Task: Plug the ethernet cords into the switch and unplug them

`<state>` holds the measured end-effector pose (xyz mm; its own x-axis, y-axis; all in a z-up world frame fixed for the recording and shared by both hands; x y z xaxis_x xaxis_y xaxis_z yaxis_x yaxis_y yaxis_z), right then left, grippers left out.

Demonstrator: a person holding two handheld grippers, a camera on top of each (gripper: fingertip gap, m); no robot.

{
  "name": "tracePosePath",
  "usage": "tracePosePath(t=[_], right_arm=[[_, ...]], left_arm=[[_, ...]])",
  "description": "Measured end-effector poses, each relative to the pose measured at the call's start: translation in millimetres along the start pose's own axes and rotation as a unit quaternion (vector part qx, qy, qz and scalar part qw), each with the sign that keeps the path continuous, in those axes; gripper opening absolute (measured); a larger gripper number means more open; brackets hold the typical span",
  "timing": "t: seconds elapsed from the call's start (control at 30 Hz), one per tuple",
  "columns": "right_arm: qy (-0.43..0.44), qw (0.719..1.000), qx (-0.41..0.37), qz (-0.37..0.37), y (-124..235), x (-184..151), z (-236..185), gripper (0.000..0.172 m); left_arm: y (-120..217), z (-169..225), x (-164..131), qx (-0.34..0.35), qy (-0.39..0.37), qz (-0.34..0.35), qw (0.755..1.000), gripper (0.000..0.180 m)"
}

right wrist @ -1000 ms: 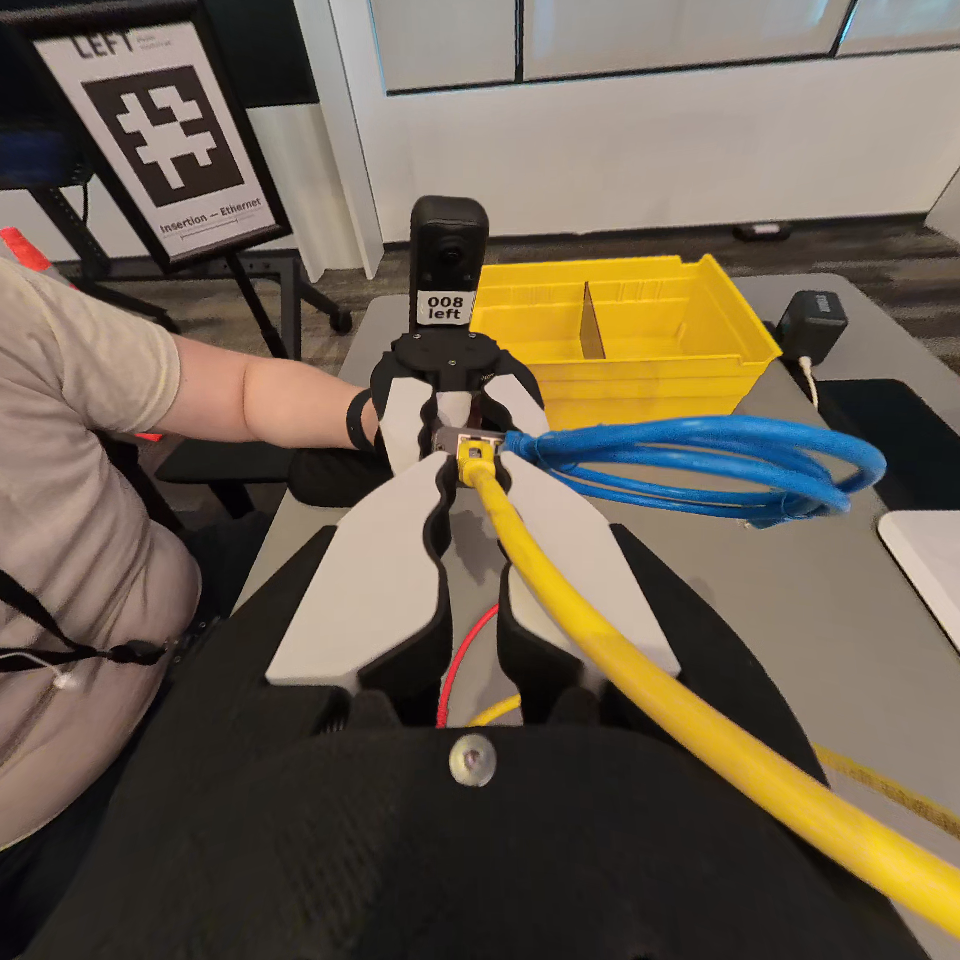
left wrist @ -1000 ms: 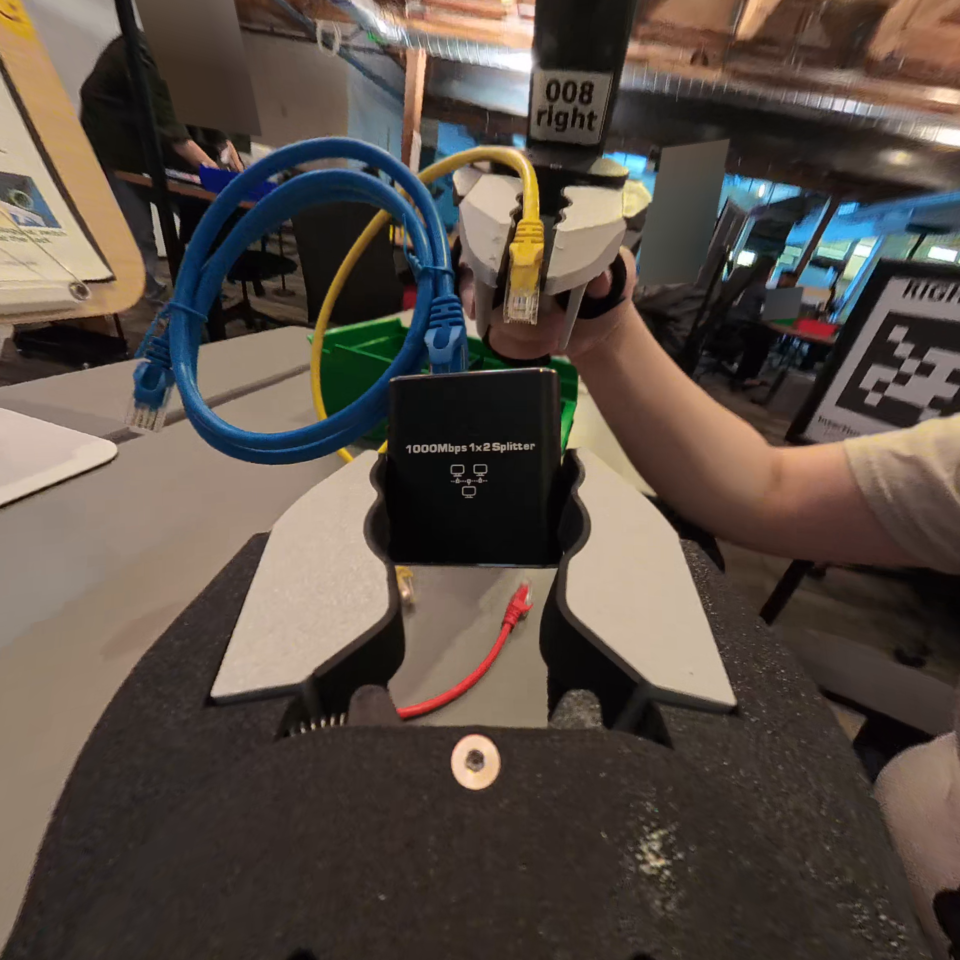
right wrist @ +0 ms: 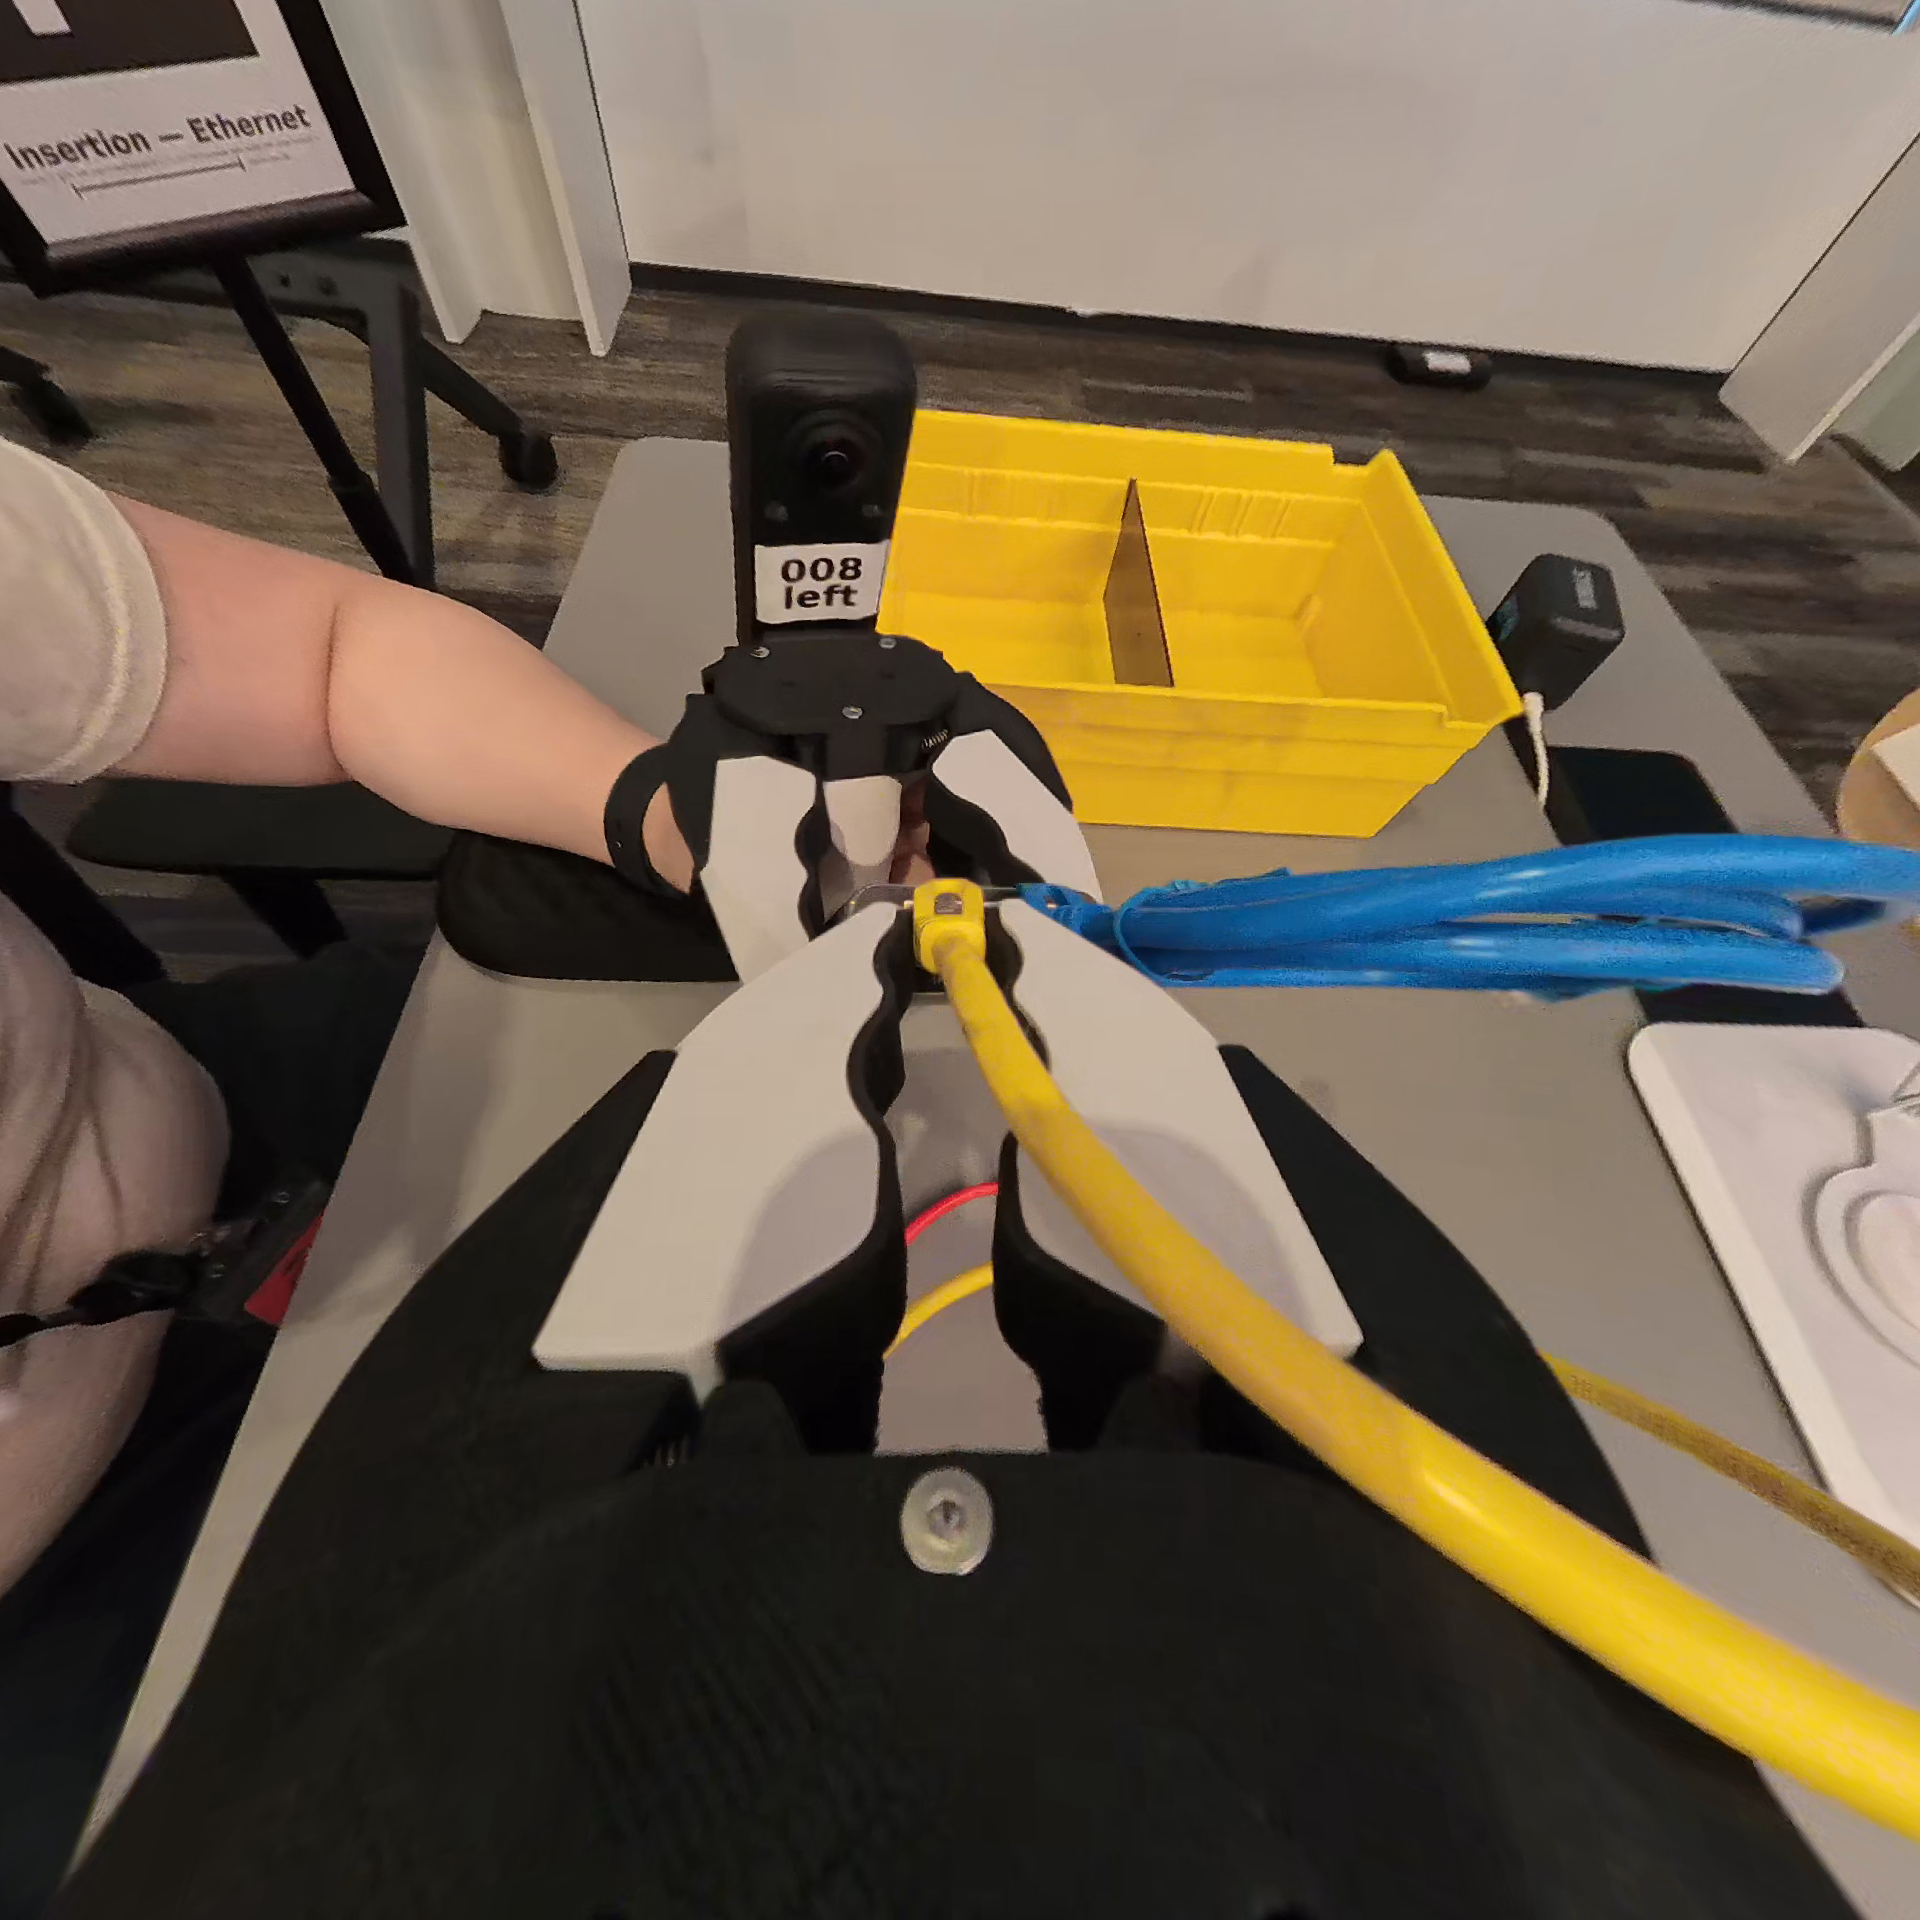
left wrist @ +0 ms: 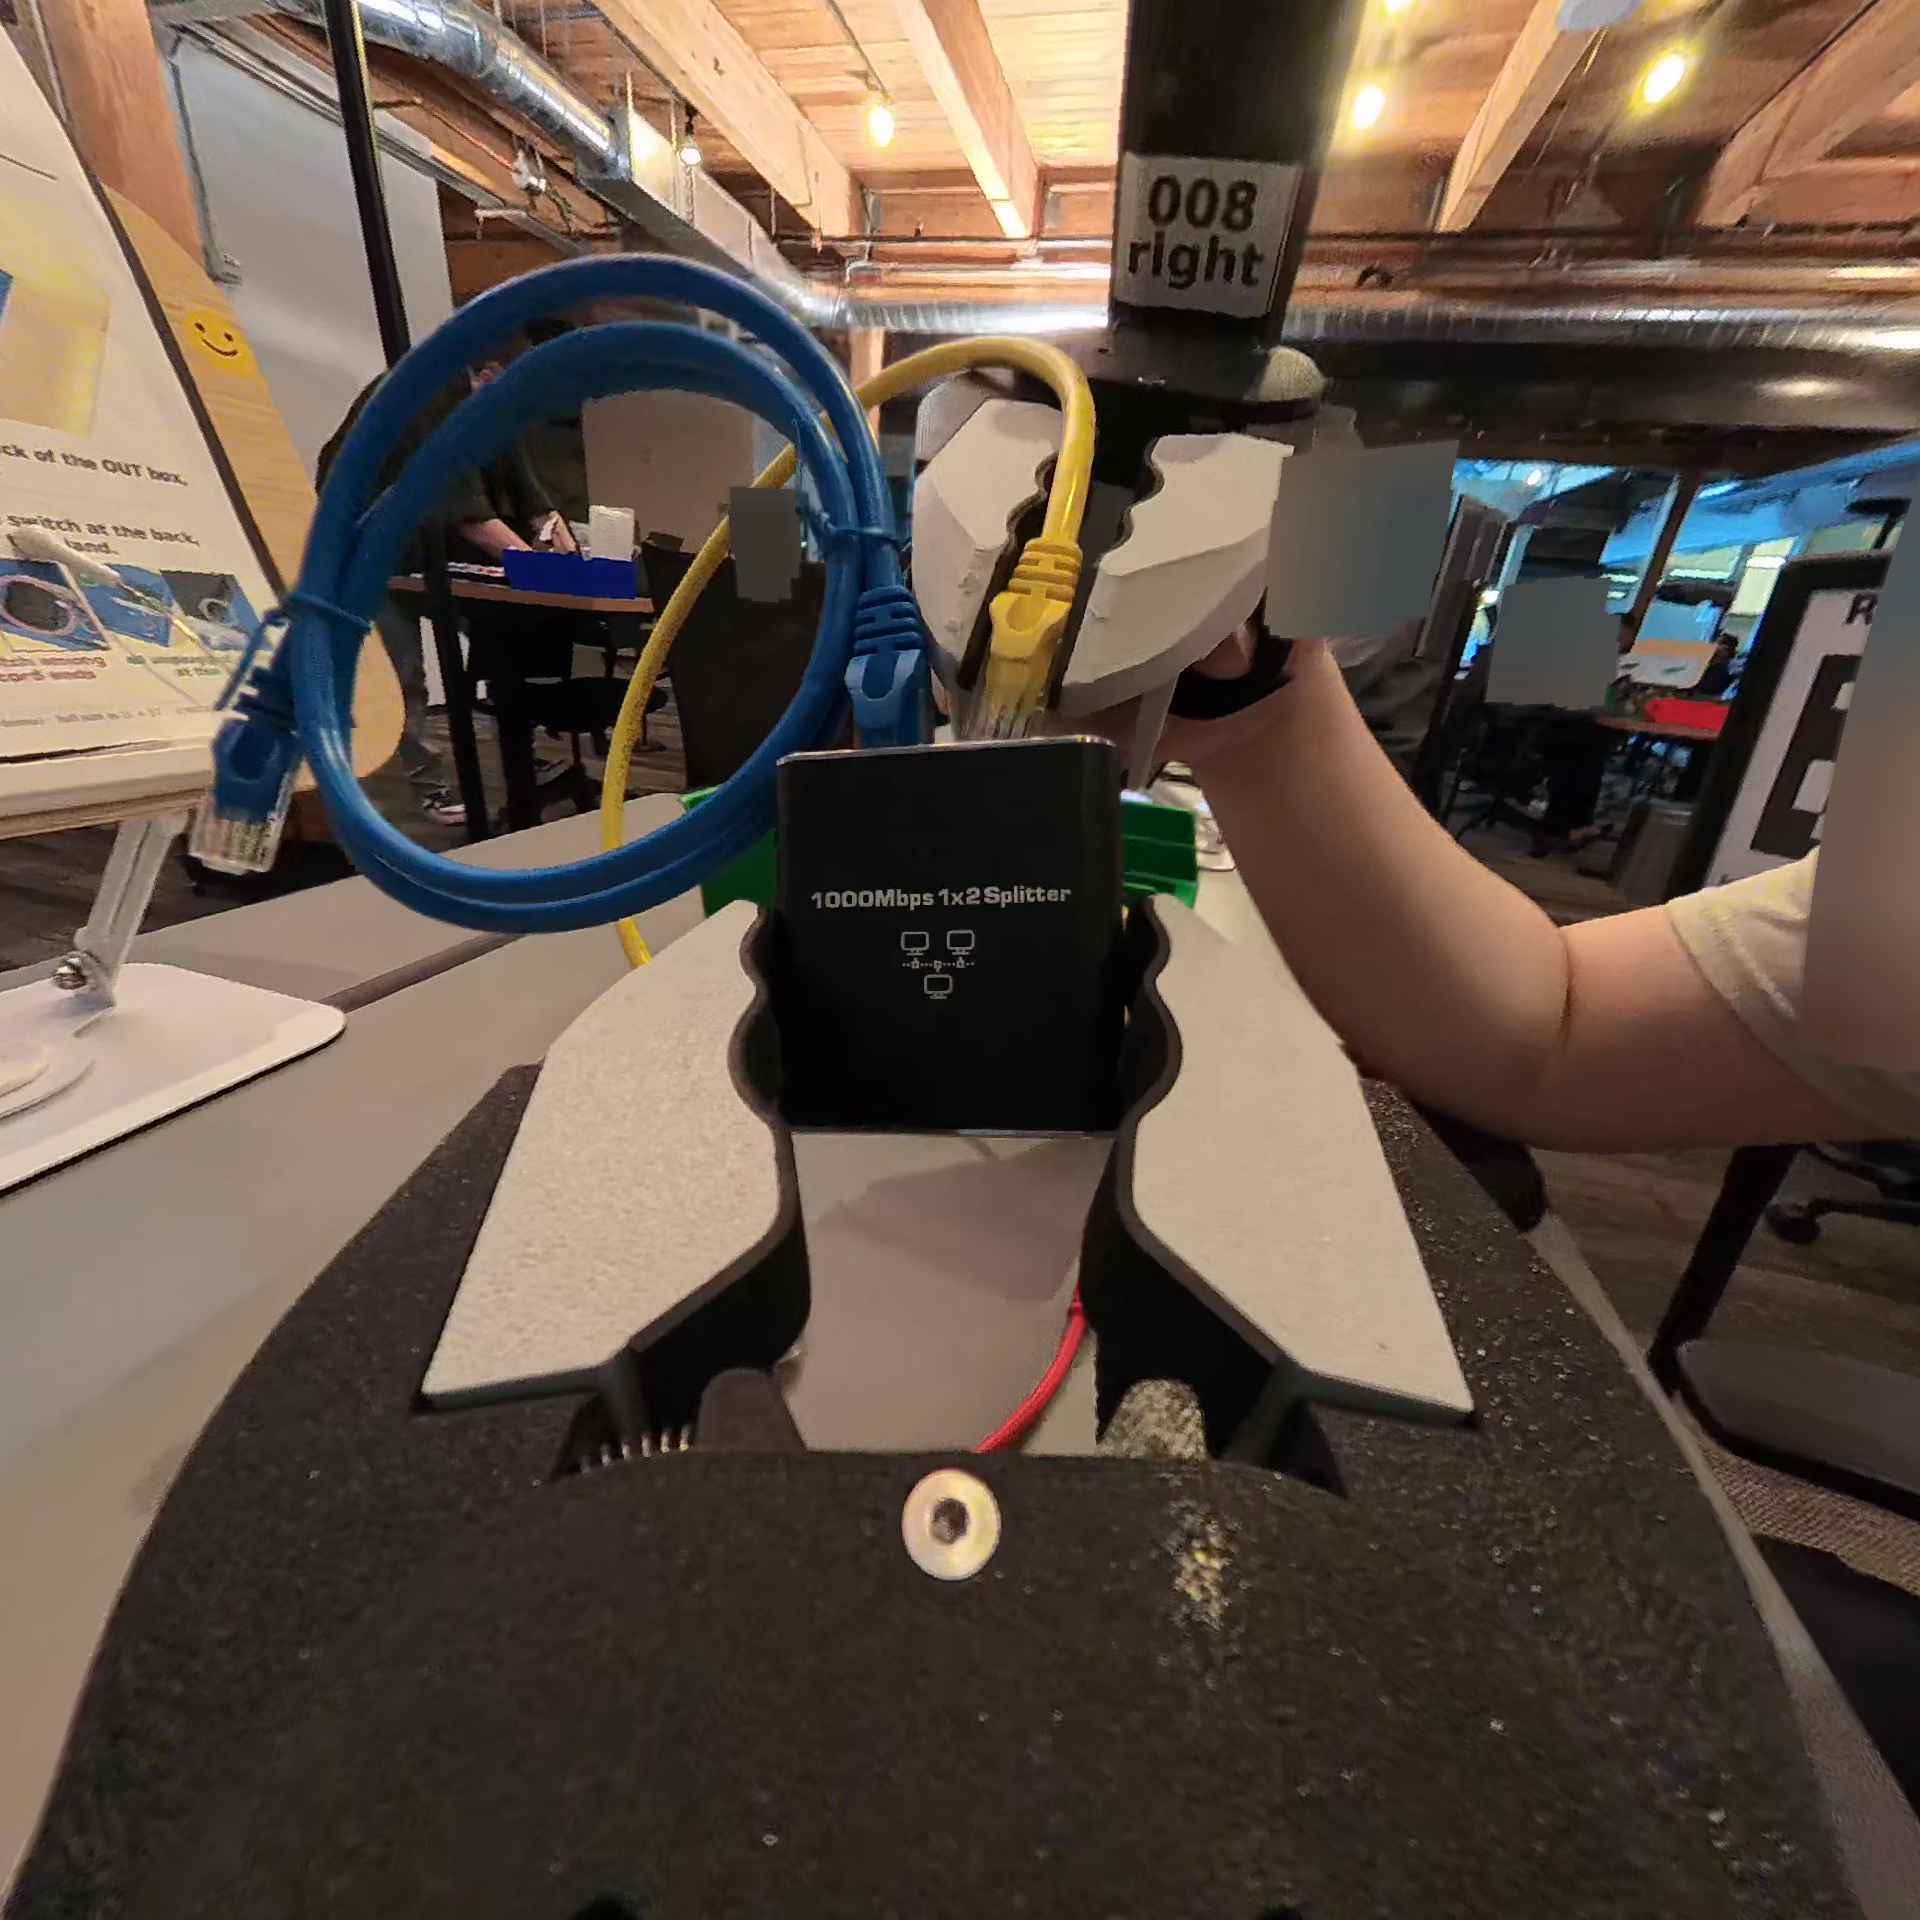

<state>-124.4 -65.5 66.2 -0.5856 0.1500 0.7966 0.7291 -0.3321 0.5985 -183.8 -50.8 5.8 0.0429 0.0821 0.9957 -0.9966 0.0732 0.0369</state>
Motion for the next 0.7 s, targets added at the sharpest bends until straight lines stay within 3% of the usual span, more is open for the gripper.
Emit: tracePosePath(t=[0.2,0.7], right_arm=[[-0.018,1.0,0.007,0.0,0.5,-2.0,2.5,0.015],[-0.021,0.999,-0.015,-0.034,2.2,-4.5,-1.1,0.025]], left_arm=[[-4.0,-1.2,-3.4,-0.025,0.047,0.007,0.999,0.063],[-5.4,-1.5,-4.8,-0.022,0.047,-0.002,0.999,0.063]])
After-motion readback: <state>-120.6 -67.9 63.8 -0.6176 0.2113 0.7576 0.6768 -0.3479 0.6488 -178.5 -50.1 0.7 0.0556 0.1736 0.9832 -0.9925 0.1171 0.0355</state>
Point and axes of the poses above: each gripper's, where its closed fingertips meet, y back along the fingers, x out of its top, z = x × y across the jaws, the point moved 4 cm from there along y, back along the fingers, and after that the axes turned 12 degrees about -z, right-handed, at the moved point
